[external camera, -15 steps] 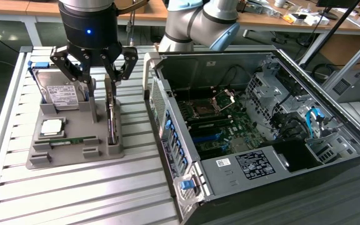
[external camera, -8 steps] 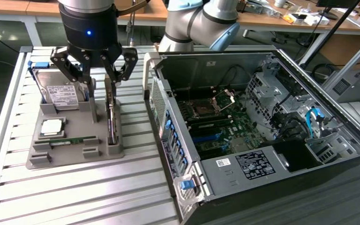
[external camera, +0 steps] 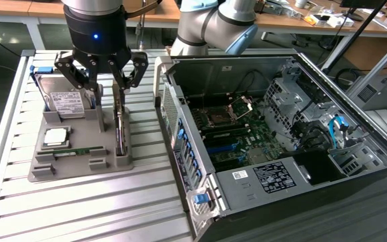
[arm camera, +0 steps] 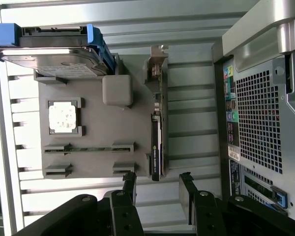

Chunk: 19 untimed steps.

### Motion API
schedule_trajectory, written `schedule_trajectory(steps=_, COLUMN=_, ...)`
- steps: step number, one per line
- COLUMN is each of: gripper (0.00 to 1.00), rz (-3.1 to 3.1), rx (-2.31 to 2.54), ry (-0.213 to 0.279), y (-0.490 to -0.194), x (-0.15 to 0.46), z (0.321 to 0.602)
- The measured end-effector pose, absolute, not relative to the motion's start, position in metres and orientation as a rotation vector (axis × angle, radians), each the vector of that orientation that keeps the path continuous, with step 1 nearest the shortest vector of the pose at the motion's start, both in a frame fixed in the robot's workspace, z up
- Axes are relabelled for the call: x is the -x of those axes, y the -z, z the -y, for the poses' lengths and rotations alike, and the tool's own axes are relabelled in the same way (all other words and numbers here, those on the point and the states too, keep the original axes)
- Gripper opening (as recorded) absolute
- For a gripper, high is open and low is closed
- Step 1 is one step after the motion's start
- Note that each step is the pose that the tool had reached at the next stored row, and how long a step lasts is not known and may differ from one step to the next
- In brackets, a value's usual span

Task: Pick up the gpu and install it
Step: 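Pick up the gpu and move the gpu toward the slot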

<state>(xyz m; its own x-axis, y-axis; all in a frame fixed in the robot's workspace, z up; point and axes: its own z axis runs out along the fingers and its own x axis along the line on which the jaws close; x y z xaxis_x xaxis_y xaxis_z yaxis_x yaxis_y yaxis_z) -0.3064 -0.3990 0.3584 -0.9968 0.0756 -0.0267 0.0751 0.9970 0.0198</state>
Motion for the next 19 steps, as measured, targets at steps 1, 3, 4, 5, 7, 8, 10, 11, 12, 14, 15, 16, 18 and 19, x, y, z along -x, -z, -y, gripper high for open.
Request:
schedule_trajectory(steps=1, gripper=0.48, rz=-3.112, rx=-0.117, ry=-0.029, y=-0.3579, x=0.3065, z=0.399)
schedule_trajectory(steps=3, gripper=0.48, rz=-3.112, rx=-0.117, ry=-0.029, y=-0.3574, x=0.3065, z=0.399)
schedule_trajectory(steps=4, gripper=0.48, rz=-3.112, rx=-0.117, ry=-0.029, y=-0.3573, x=0.3065, z=0.399)
schedule_trajectory(steps=5, gripper=0.48, rz=-3.112, rx=-0.117, ry=-0.029, y=-0.3571, x=0.3065, z=0.399)
schedule_trajectory(steps=7, gripper=0.48, rz=-3.112, rx=-0.117, ry=-0.029, y=-0.3558, x=0.3065, z=0.399)
schedule_trajectory(steps=8, gripper=0.48, rz=-3.112, rx=-0.117, ry=-0.029, y=-0.3547, x=0.3065, z=0.399)
schedule_trajectory(steps=10, gripper=0.48, rz=-3.112, rx=-0.117, ry=-0.029, y=-0.3544, x=0.3065, z=0.399)
schedule_trajectory(steps=11, gripper=0.48, rz=-3.112, rx=-0.117, ry=-0.029, y=-0.3541, x=0.3065, z=0.399)
schedule_trajectory(steps=12, gripper=0.48, rz=-3.112, rx=-0.117, ry=-0.029, y=-0.3537, x=0.3065, z=0.399)
schedule_trajectory(steps=14, gripper=0.48, rz=-3.112, rx=-0.117, ry=-0.029, y=-0.3524, x=0.3065, z=0.399)
schedule_trajectory(steps=15, gripper=0.48, rz=-3.112, rx=-0.117, ry=-0.029, y=-0.352, x=0.3065, z=0.399)
schedule_trajectory(steps=16, gripper=0.48, rz=-3.112, rx=-0.117, ry=-0.028, y=-0.3514, x=0.3065, z=0.399)
schedule_trajectory(steps=18, gripper=0.48, rz=-3.112, rx=-0.117, ry=-0.027, y=-0.3506, x=0.3063, z=0.3989)
schedule_trajectory(steps=19, gripper=0.48, rz=-3.112, rx=-0.117, ry=-0.025, y=-0.3502, x=0.3055, z=0.399)
